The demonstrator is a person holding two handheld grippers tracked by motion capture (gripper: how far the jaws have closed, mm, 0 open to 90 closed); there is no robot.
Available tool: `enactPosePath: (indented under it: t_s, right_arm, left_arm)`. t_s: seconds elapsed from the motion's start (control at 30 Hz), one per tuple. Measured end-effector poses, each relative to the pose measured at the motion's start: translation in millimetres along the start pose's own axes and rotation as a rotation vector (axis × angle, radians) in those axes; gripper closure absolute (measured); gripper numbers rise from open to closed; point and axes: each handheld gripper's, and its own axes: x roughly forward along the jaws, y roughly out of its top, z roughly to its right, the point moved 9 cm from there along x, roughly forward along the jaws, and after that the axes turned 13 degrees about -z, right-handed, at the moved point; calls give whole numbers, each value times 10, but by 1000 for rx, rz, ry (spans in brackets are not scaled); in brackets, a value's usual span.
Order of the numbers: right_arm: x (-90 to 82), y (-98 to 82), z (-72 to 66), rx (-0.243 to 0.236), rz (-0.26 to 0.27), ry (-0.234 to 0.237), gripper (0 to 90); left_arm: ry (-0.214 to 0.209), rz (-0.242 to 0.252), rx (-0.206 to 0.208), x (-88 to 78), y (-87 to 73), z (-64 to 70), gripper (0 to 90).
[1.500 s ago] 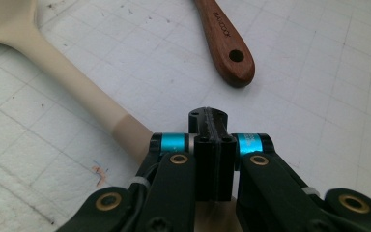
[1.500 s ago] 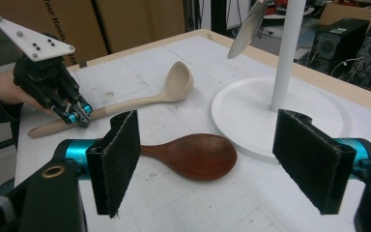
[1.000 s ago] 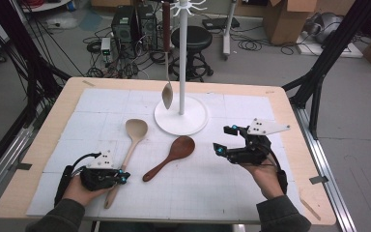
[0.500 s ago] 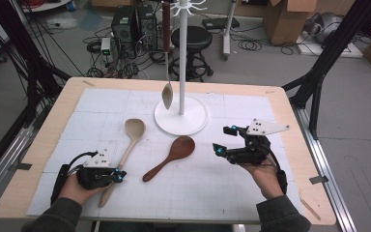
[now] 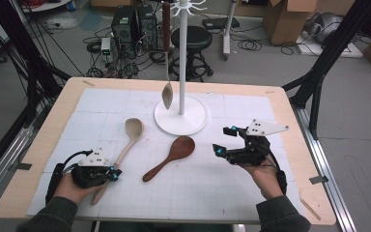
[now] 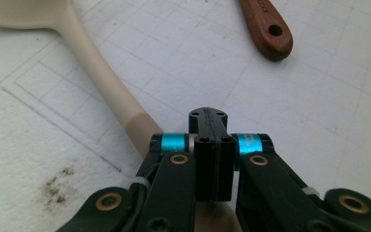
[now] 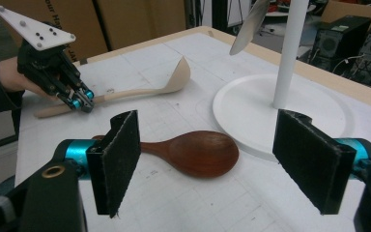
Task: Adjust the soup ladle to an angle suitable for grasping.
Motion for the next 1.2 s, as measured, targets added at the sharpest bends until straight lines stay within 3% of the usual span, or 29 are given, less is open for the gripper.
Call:
enactPosePath:
  t_s: [1.2]
  right_arm:
    - [1,-92,28,6,-18,-11,247]
  left_arm:
    - [75,-31,-44,-151,-202,-312,896]
